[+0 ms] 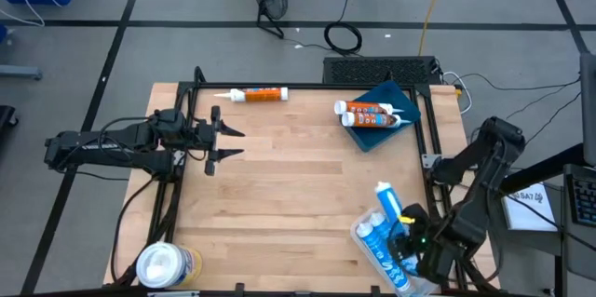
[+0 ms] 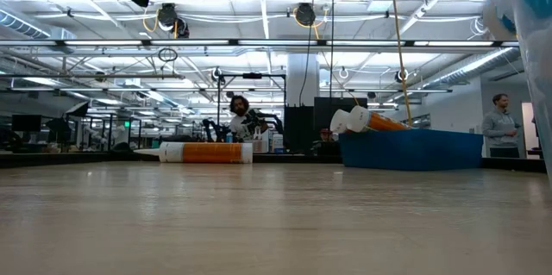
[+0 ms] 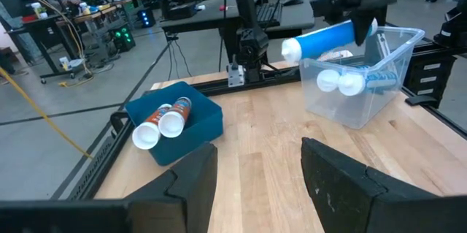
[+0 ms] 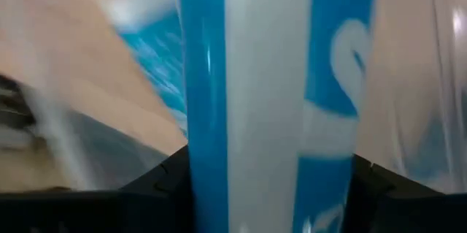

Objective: Pick & place silicon tubes, Sealant and Lysol wipes
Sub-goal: Put the blue sealant into the transparent bin

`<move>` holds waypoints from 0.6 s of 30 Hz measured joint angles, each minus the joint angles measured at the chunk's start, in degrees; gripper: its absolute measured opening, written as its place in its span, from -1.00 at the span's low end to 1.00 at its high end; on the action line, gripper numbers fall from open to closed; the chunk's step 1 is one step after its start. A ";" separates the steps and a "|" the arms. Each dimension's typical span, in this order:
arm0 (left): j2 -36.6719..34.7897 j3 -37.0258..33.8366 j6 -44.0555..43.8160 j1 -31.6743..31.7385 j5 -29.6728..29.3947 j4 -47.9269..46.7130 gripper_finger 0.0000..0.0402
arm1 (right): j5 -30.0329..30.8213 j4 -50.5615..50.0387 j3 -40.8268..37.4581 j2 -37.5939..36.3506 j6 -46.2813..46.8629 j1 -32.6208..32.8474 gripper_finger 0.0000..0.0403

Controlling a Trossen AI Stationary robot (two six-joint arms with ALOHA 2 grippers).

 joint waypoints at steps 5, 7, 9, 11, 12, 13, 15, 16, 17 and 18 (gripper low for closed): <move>0.00 0.00 0.00 0.00 0.00 0.00 -0.01 | -2.43 2.14 -0.04 1.93 -0.89 0.04 -0.02; -0.02 0.00 0.00 0.00 0.00 0.00 -0.01 | -2.33 2.59 -0.06 2.28 -1.10 -0.07 0.07; 0.00 0.00 0.00 0.00 0.00 0.00 -0.01 | -2.10 2.84 -0.07 2.27 -1.15 -0.25 0.33; -0.01 0.00 0.00 0.01 0.00 0.00 -0.01 | -0.98 2.86 -0.07 2.25 -1.23 -0.44 0.58; -0.02 0.00 0.00 0.02 0.02 0.00 -0.01 | -0.49 2.85 -0.07 2.26 -1.50 -0.59 0.67; 0.00 0.00 0.00 0.02 0.00 0.00 -0.01 | 0.04 2.84 -0.07 2.26 -1.70 -0.68 0.75; 0.00 0.00 0.00 0.02 0.00 0.00 -0.01 | 0.81 2.69 -0.07 2.26 -1.98 -0.95 0.85; -0.02 0.00 0.00 0.02 0.00 0.00 -0.01 | 0.71 2.18 -0.07 2.26 -1.96 -1.07 0.88; -0.02 0.00 0.00 0.02 0.02 0.00 -0.01 | 0.82 2.01 -0.09 2.26 -2.00 -1.09 0.90; 0.00 0.00 0.00 0.02 0.00 0.00 -0.01 | 1.29 1.92 -0.09 2.26 -2.10 -1.09 0.91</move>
